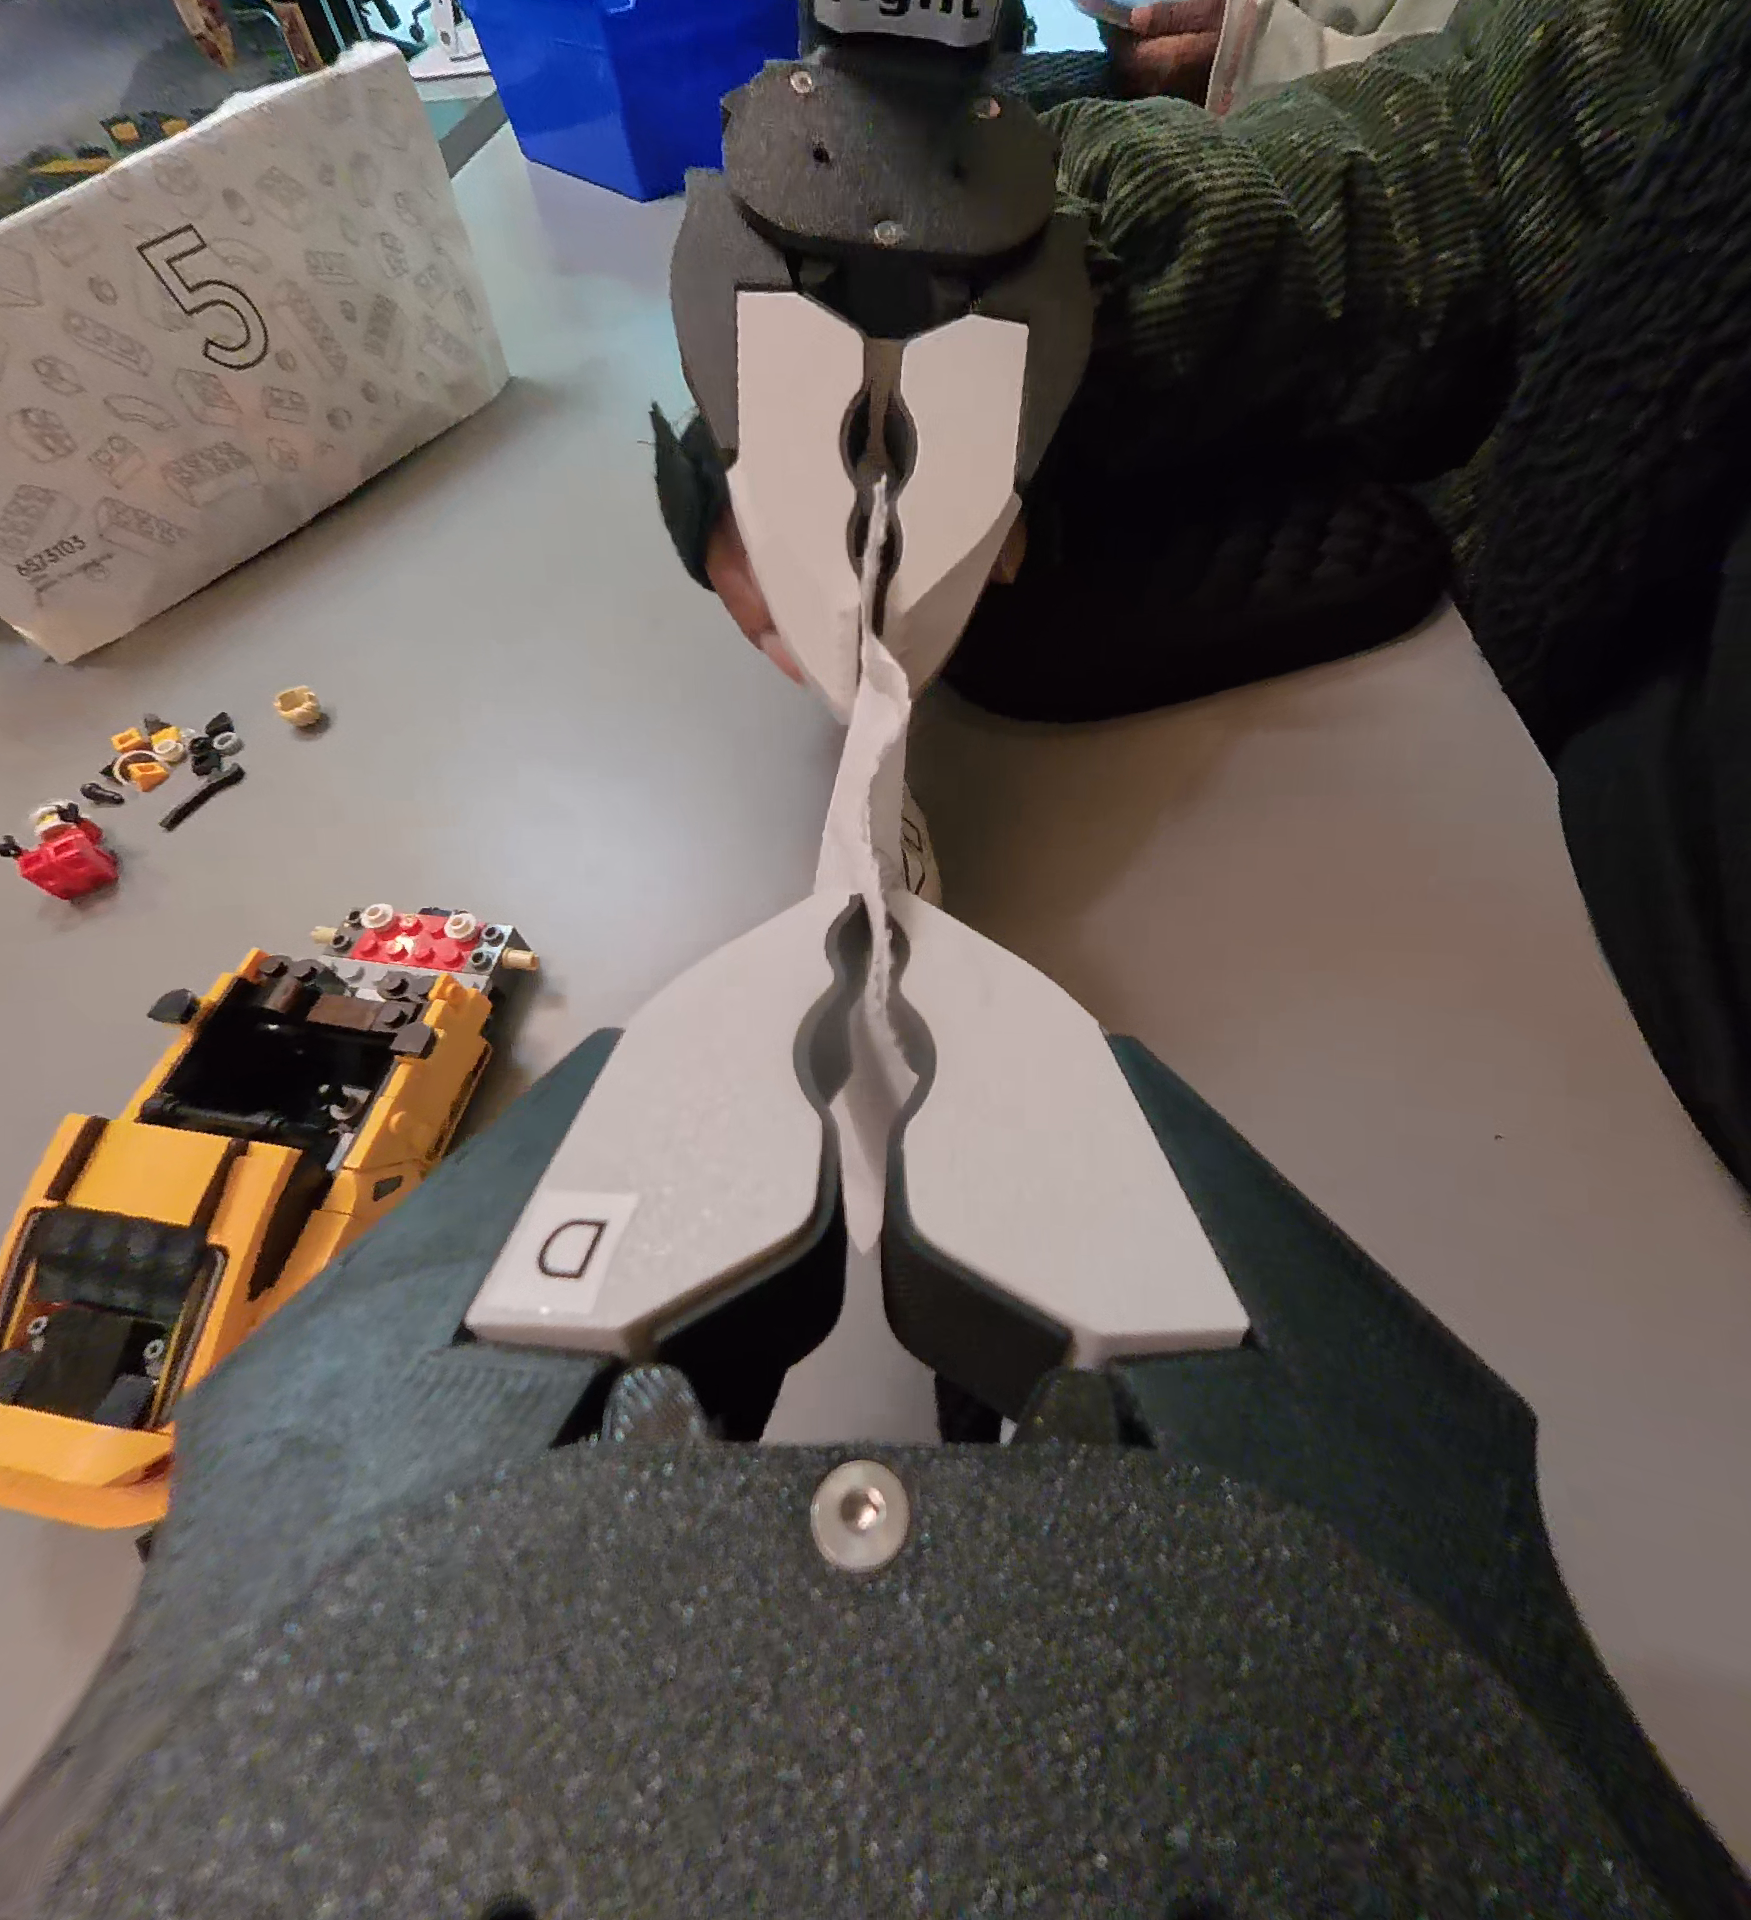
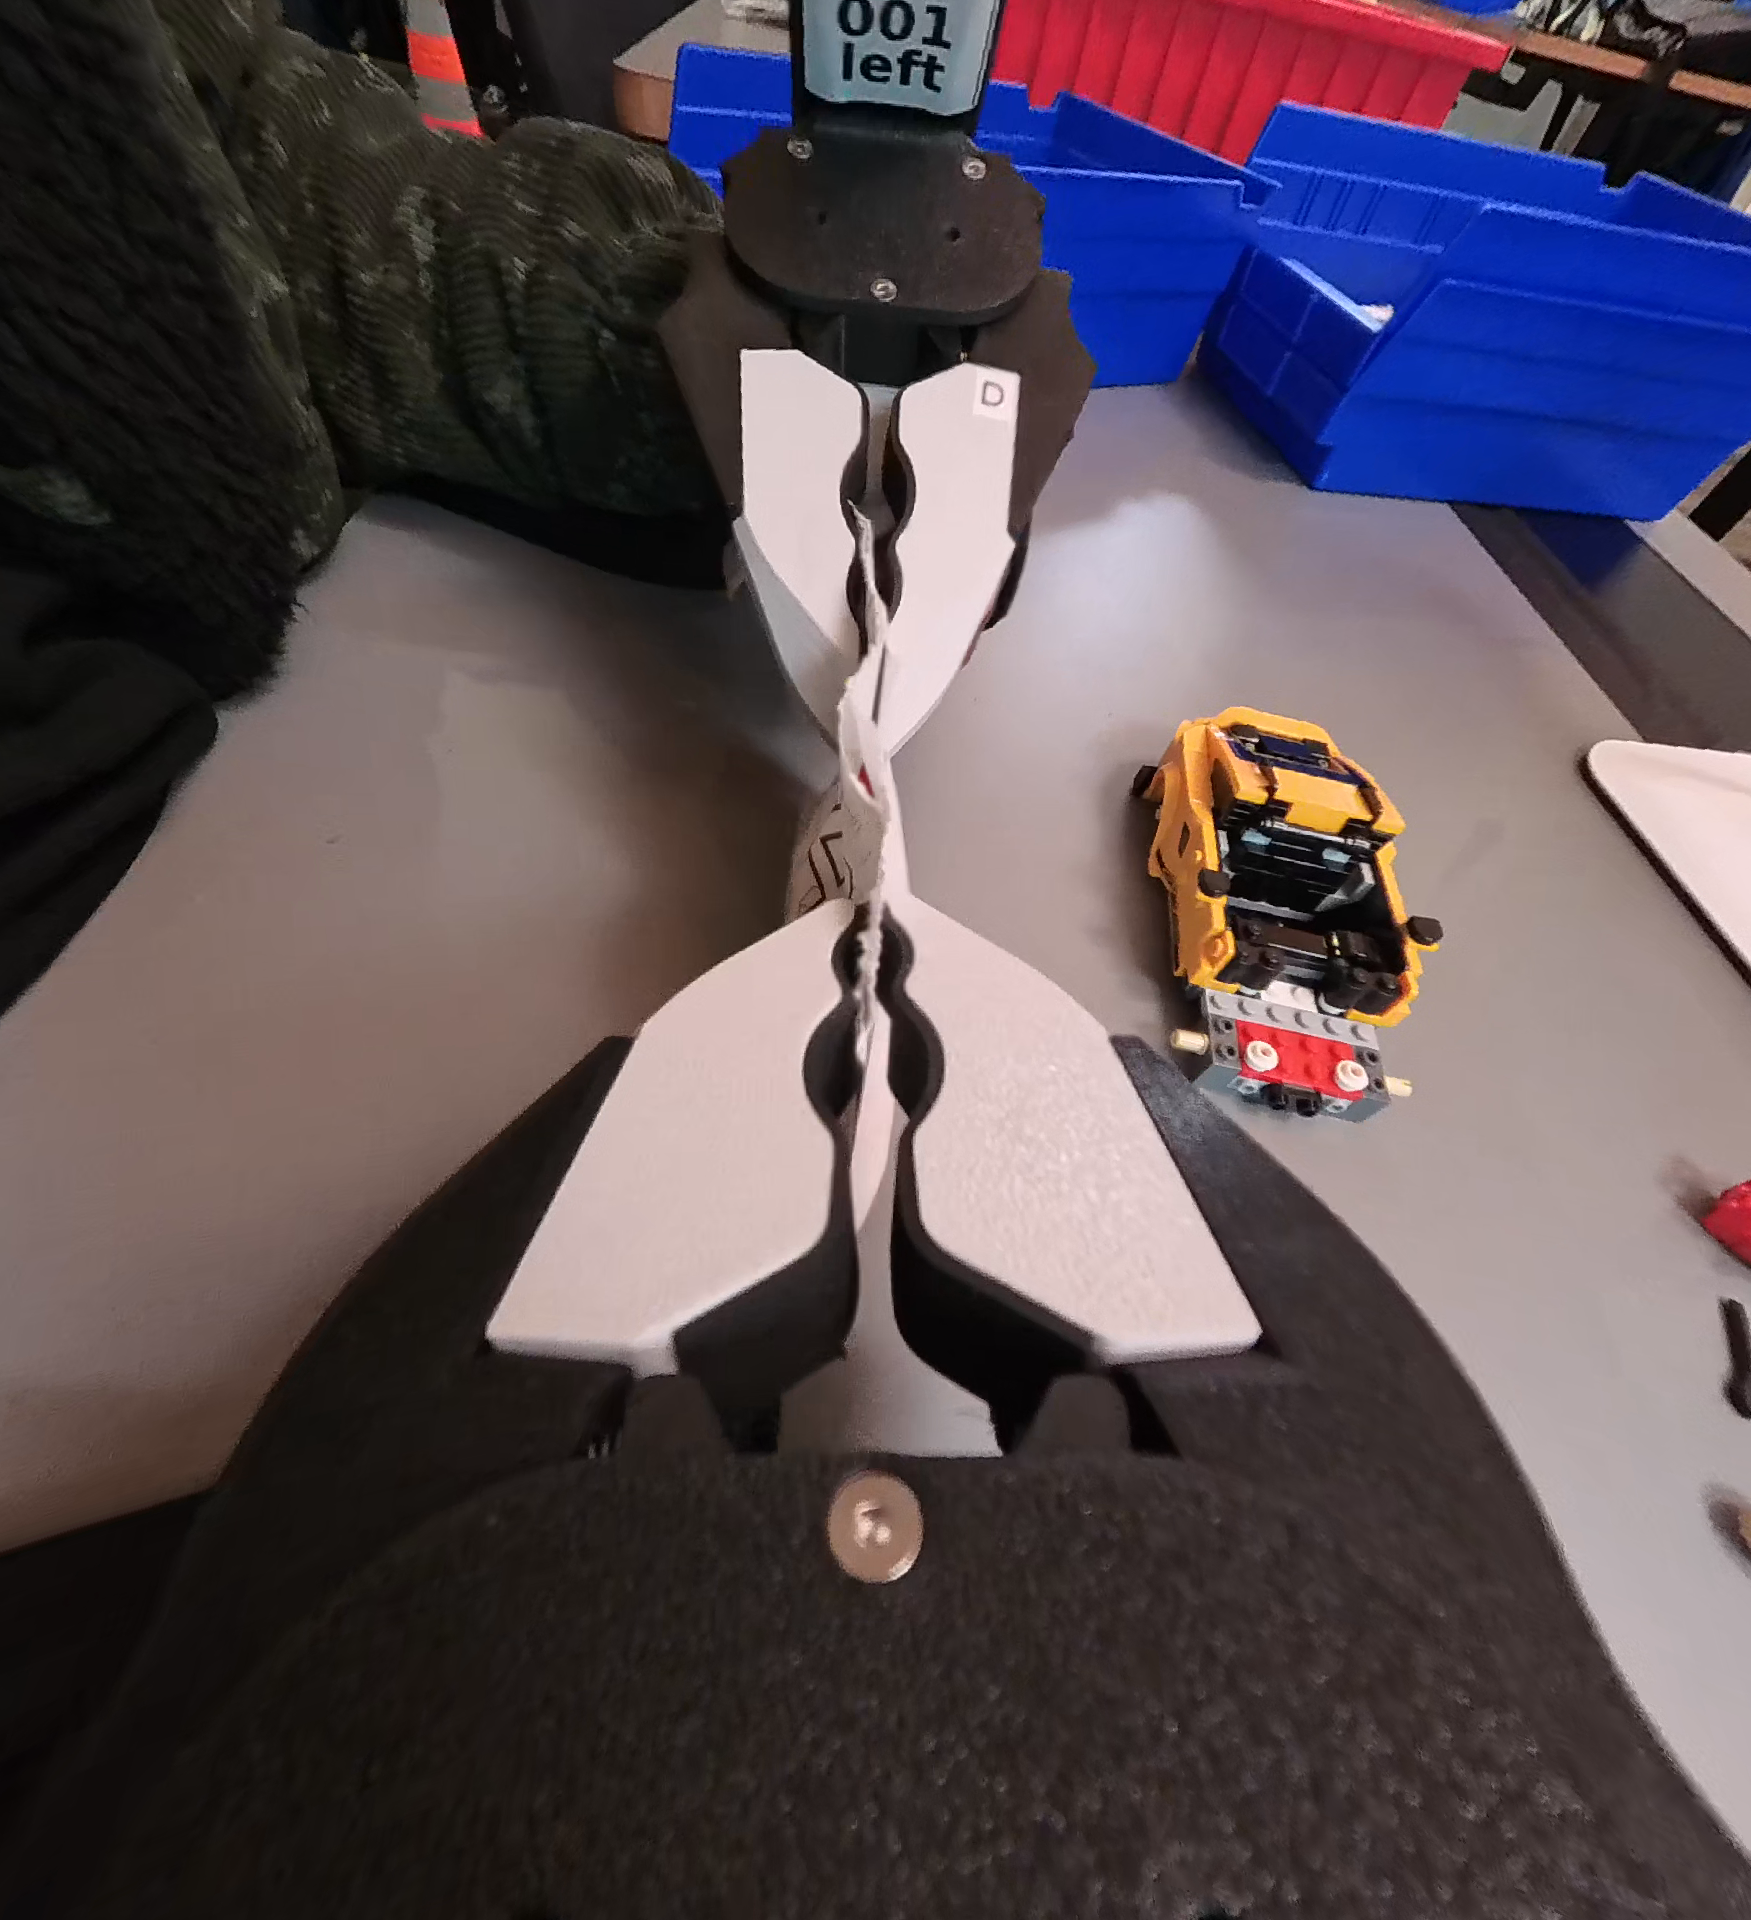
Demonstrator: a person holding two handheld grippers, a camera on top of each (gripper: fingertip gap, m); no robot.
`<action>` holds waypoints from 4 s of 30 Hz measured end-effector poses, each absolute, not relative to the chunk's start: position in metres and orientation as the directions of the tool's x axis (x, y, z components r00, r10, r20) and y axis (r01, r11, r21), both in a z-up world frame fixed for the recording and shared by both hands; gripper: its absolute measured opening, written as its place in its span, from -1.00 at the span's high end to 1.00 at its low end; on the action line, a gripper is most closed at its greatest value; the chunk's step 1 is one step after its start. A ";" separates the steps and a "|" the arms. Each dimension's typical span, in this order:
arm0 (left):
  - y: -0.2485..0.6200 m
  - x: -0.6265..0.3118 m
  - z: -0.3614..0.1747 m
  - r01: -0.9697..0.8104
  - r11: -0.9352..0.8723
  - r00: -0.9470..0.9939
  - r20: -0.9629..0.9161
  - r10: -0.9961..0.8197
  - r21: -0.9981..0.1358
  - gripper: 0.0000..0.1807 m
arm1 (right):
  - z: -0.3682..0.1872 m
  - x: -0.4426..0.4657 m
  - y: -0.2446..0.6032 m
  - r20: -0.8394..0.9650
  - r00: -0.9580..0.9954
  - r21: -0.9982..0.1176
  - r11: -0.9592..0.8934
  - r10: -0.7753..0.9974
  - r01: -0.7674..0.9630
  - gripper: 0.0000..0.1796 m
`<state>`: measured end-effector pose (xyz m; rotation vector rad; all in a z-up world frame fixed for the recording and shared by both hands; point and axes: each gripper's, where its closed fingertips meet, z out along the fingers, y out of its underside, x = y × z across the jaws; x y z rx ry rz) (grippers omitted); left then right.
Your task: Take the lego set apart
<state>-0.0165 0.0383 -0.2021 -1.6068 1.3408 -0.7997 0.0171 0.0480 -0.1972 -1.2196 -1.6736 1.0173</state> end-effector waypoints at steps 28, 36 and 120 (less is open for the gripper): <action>0.046 -0.027 -0.194 -0.437 0.015 0.247 -0.135 -0.960 -0.900 0.99 | -0.194 0.019 0.055 0.221 -0.174 -0.919 0.265 0.960 0.293 1.00; 0.049 -0.032 -0.193 -0.440 0.008 0.260 -0.136 -0.956 -0.898 1.00 | -0.194 0.021 0.059 0.216 -0.160 -0.920 0.256 0.963 0.296 1.00; 0.036 -0.047 -0.266 -0.517 -0.650 0.453 0.467 -0.759 -0.557 1.00 | -0.255 0.028 0.056 0.009 -0.213 -0.771 0.143 0.977 0.620 0.98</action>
